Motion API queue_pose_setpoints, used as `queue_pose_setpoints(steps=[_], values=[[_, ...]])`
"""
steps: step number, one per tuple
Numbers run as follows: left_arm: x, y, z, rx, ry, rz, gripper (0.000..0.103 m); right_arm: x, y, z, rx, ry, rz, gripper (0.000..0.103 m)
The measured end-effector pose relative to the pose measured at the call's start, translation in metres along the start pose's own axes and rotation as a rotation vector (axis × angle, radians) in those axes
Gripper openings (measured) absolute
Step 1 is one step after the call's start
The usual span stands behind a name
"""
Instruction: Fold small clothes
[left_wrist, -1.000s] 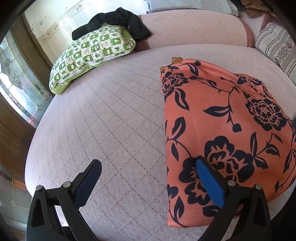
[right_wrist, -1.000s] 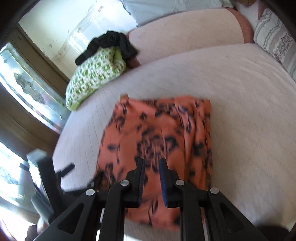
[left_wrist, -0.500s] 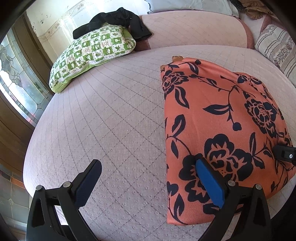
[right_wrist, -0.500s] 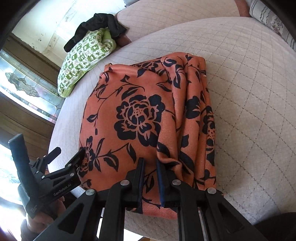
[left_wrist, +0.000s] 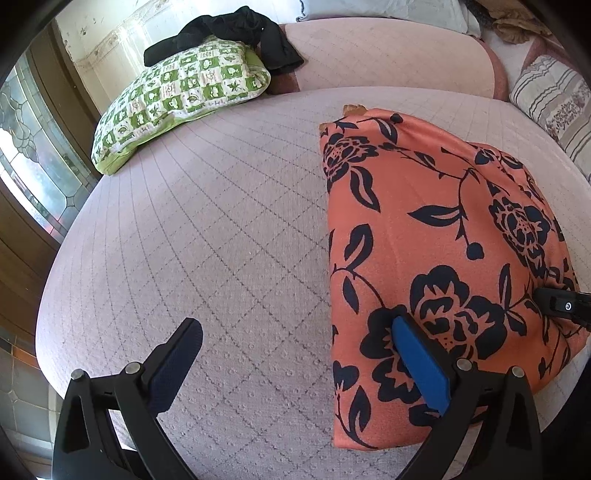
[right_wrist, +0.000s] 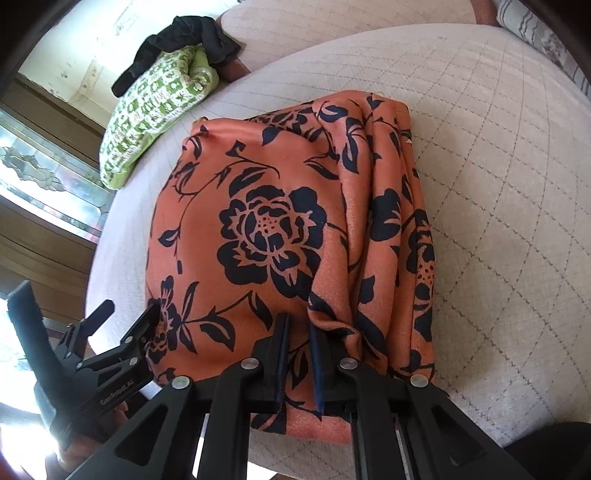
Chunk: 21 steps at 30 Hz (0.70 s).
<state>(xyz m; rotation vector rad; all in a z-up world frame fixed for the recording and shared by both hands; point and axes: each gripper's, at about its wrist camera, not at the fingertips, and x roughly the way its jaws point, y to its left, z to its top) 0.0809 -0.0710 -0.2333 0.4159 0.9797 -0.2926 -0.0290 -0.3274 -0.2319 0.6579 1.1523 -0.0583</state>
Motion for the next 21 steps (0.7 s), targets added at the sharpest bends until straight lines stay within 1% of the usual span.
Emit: queue_pose_setpoints(steps=[4,9,12,16,21], values=[[0.003,-0.002,0.003,0.005,0.017,0.007,0.103,0.002,0.002,0.003,0.01,0.009,-0.015,0.012],[0.007,-0.004,0.007,-0.022,0.042,0.006,0.103,0.005,0.001,0.005,0.025,0.02,-0.015,0.012],[0.009,-0.005,0.009,-0.03,0.054,0.009,0.103,0.008,0.003,0.011,0.026,0.028,-0.017,0.012],[0.01,-0.009,0.01,-0.024,0.054,0.018,0.103,0.01,-0.001,0.014,0.034,0.031,-0.001,0.011],[0.012,-0.006,0.011,-0.048,0.069,-0.004,0.103,0.009,0.002,0.013,0.021,0.017,-0.017,0.011]])
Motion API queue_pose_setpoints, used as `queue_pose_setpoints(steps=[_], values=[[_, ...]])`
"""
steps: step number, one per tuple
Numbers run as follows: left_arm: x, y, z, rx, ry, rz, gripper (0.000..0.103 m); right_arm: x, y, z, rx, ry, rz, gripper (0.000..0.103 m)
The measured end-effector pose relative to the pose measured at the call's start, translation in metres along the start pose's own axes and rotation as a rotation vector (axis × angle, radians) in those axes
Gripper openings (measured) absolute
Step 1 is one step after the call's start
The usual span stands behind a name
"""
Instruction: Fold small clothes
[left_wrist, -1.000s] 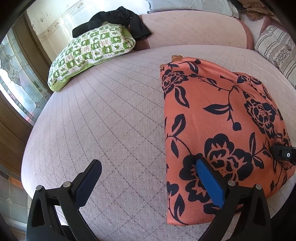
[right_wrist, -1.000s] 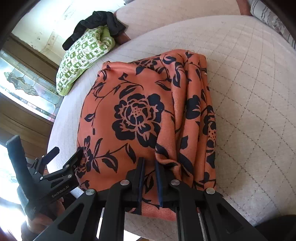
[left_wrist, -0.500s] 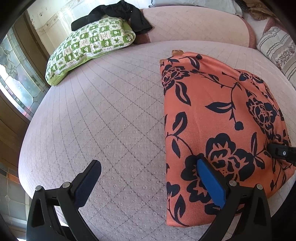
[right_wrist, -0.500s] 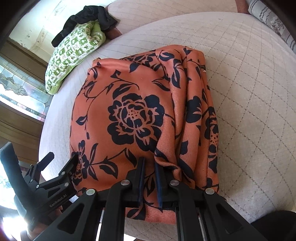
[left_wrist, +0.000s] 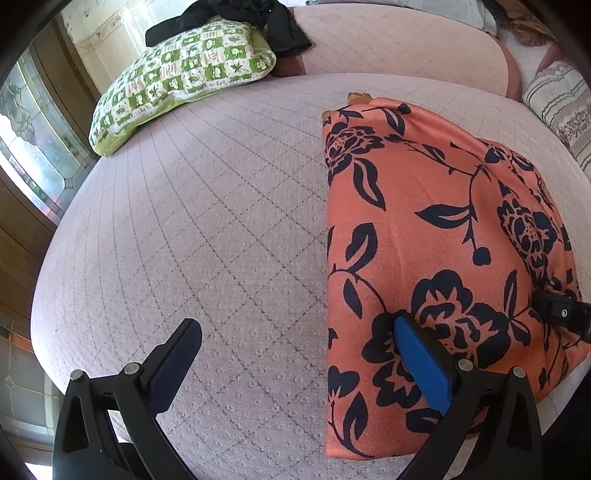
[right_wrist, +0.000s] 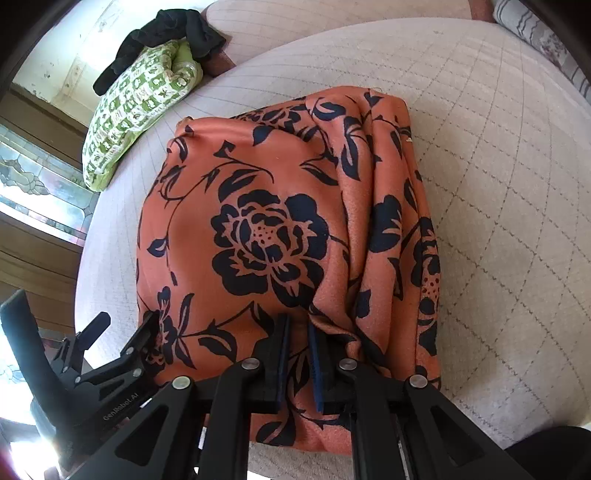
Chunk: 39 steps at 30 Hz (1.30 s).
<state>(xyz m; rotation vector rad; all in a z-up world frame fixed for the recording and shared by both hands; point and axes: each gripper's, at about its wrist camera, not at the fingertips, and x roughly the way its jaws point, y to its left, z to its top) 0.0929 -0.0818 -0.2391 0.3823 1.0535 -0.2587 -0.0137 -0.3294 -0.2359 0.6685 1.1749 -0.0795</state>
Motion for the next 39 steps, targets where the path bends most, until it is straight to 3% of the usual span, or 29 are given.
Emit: queue_pose_setpoints(steps=[21,28,33,37,39], values=[[-0.005,0.008,0.0,-0.064,0.008,-0.011,0.103,-0.01,0.002,-0.026,-0.031,-0.107,0.035,0.015],[-0.013,0.015,-0.002,-0.103,0.01,-0.027,0.103,-0.02,-0.007,-0.032,-0.005,-0.13,0.099,0.016],[-0.026,0.017,-0.001,-0.085,-0.009,-0.051,0.103,-0.025,-0.015,-0.035,0.026,-0.155,0.161,0.033],[-0.047,0.013,-0.001,-0.064,-0.072,-0.073,0.103,-0.025,-0.003,-0.042,-0.037,-0.198,0.132,0.039],[-0.057,0.011,0.0,-0.052,-0.1,-0.084,0.103,-0.026,0.0,-0.045,-0.062,-0.215,0.14,0.05]])
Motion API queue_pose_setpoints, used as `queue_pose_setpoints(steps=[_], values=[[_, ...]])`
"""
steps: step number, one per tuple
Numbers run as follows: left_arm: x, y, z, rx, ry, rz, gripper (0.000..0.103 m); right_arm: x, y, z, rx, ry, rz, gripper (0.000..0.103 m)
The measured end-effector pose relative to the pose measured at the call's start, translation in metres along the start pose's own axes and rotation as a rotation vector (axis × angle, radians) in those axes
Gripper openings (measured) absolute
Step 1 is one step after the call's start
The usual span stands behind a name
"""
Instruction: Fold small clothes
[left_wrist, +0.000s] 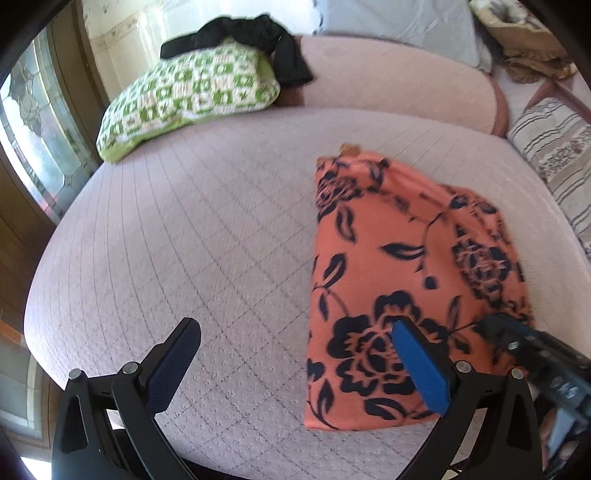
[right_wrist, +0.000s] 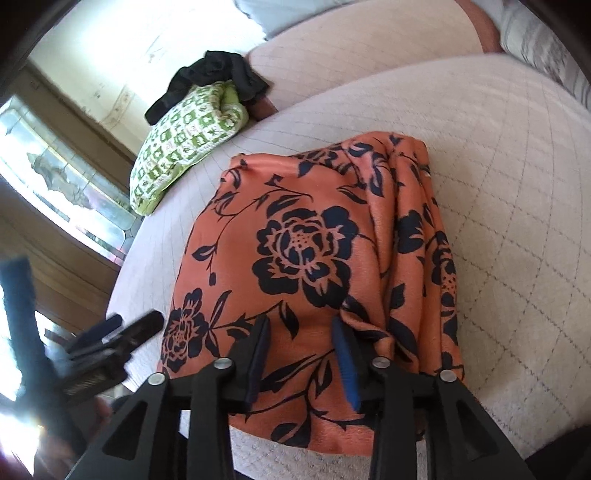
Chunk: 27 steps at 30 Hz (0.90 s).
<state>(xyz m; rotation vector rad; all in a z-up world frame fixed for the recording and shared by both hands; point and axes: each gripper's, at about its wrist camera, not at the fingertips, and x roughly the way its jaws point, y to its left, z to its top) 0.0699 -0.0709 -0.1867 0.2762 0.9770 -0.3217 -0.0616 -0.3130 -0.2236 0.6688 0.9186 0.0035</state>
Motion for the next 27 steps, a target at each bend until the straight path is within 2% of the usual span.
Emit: queue_pose_setpoints(steps=[3,8,11,13,15,17,20,23,25,27], values=[[-0.014,-0.004,0.002,0.018,-0.037,-0.007,0.103,0.0,0.005,-0.002,-0.032,-0.003,0.01,0.059],[-0.029,-0.005,0.003,0.034,-0.075,-0.016,0.103,-0.002,0.009,0.001,-0.051,0.001,0.008,0.058],[-0.029,-0.003,0.006,0.042,-0.079,-0.019,0.103,-0.014,0.009,0.005,-0.055,-0.036,0.021,0.057],[-0.029,-0.003,0.007,0.042,-0.078,-0.015,0.103,-0.025,0.01,0.006,-0.081,-0.094,0.005,0.054],[-0.027,-0.003,0.007,0.041,-0.076,-0.018,0.103,-0.034,0.009,0.009,-0.092,-0.142,-0.014,0.038],[-0.02,-0.004,0.005,0.039,-0.062,-0.015,0.103,-0.035,0.003,0.011,-0.081,-0.16,-0.038,0.038],[0.002,-0.002,0.002,0.029,-0.003,-0.022,0.103,-0.016,-0.009,0.01,-0.056,-0.095,-0.061,0.037],[0.039,0.0,-0.009,0.031,0.147,-0.043,0.103,-0.01,-0.011,0.012,-0.053,-0.075,-0.067,0.037],[0.038,0.009,-0.011,-0.024,0.133,-0.093,0.103,-0.012,-0.013,0.017,-0.038,-0.078,-0.045,0.037],[0.035,0.01,-0.005,-0.005,0.129,-0.089,0.103,-0.016,-0.016,0.022,-0.013,-0.09,-0.021,0.037]])
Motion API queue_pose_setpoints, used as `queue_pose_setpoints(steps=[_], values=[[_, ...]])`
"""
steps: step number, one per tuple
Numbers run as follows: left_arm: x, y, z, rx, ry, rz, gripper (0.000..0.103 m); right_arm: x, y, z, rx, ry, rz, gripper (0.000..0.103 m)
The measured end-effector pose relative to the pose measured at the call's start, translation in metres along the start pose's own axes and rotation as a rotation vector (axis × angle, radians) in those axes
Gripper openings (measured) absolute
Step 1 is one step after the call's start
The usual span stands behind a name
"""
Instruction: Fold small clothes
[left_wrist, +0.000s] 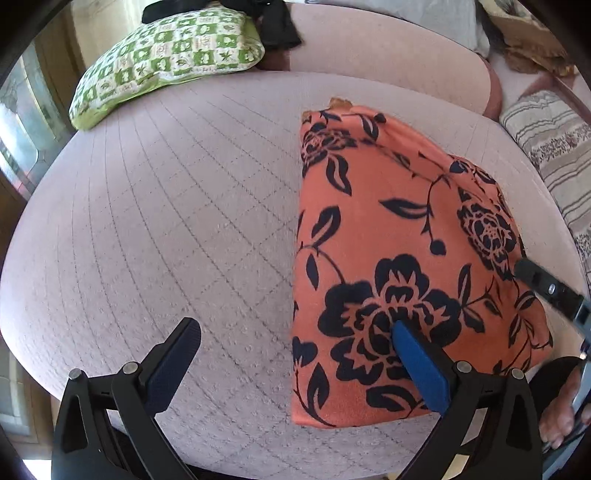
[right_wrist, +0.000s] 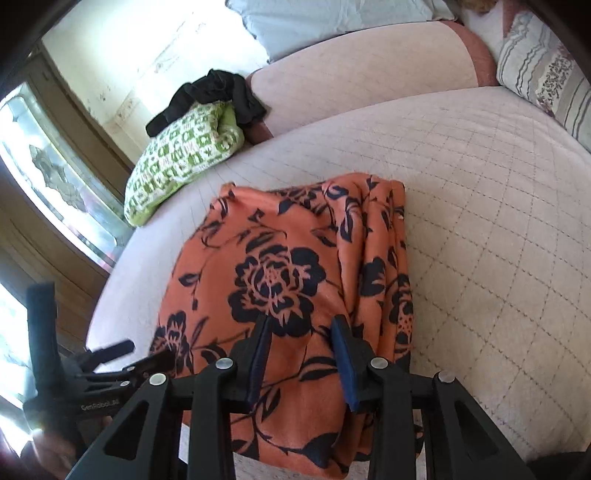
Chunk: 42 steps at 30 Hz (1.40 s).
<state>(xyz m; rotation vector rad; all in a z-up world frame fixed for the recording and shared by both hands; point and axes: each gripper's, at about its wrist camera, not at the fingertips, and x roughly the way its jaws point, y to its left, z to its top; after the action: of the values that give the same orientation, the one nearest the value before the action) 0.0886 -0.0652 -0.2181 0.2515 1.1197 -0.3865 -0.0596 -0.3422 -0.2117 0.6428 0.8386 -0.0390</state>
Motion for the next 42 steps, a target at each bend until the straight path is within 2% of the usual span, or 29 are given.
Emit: queue_pose_setpoints(steps=[2,4,8,10,11,14,20,22,23,26,32,37,42], values=[[-0.007,0.001,0.009,0.024,-0.042,0.046,0.103,-0.003,-0.001,0.011,0.012,-0.025,0.018,0.037],[-0.011,0.003,0.019,0.031,-0.063,0.054,0.103,-0.001,0.001,0.025,0.0,-0.033,0.017,0.037],[0.004,0.003,0.033,0.035,-0.046,0.054,0.103,0.026,-0.004,0.048,0.04,0.014,0.044,0.037],[0.025,-0.002,0.033,0.076,0.007,0.047,0.103,0.053,-0.021,0.047,0.107,0.096,0.047,0.035],[0.03,-0.003,0.033,0.073,0.015,0.045,0.103,0.056,-0.027,0.044,0.135,0.089,0.073,0.035],[0.025,0.0,0.033,0.03,-0.001,0.026,0.103,0.044,-0.027,0.046,0.143,0.066,0.098,0.037],[-0.013,-0.018,0.022,0.08,-0.086,0.052,0.103,0.012,-0.03,0.039,0.149,0.008,0.096,0.038],[-0.028,-0.024,0.018,0.094,-0.12,0.051,0.103,-0.003,-0.032,0.038,0.156,-0.02,0.098,0.055],[-0.036,-0.027,0.016,0.102,-0.138,0.05,0.103,-0.008,-0.032,0.038,0.161,-0.038,0.104,0.07],[-0.064,-0.034,0.011,0.126,-0.202,0.055,0.103,-0.025,-0.032,0.037,0.163,-0.085,0.115,0.07],[-0.114,-0.048,-0.002,0.155,-0.296,0.039,0.103,-0.046,-0.041,0.026,0.178,-0.089,0.104,0.07],[-0.122,-0.048,0.002,0.165,-0.318,0.017,0.103,-0.056,-0.05,0.021,0.199,-0.092,0.112,0.07],[-0.119,-0.05,0.001,0.166,-0.308,0.007,0.103,-0.047,-0.056,0.021,0.222,-0.062,0.112,0.07]])
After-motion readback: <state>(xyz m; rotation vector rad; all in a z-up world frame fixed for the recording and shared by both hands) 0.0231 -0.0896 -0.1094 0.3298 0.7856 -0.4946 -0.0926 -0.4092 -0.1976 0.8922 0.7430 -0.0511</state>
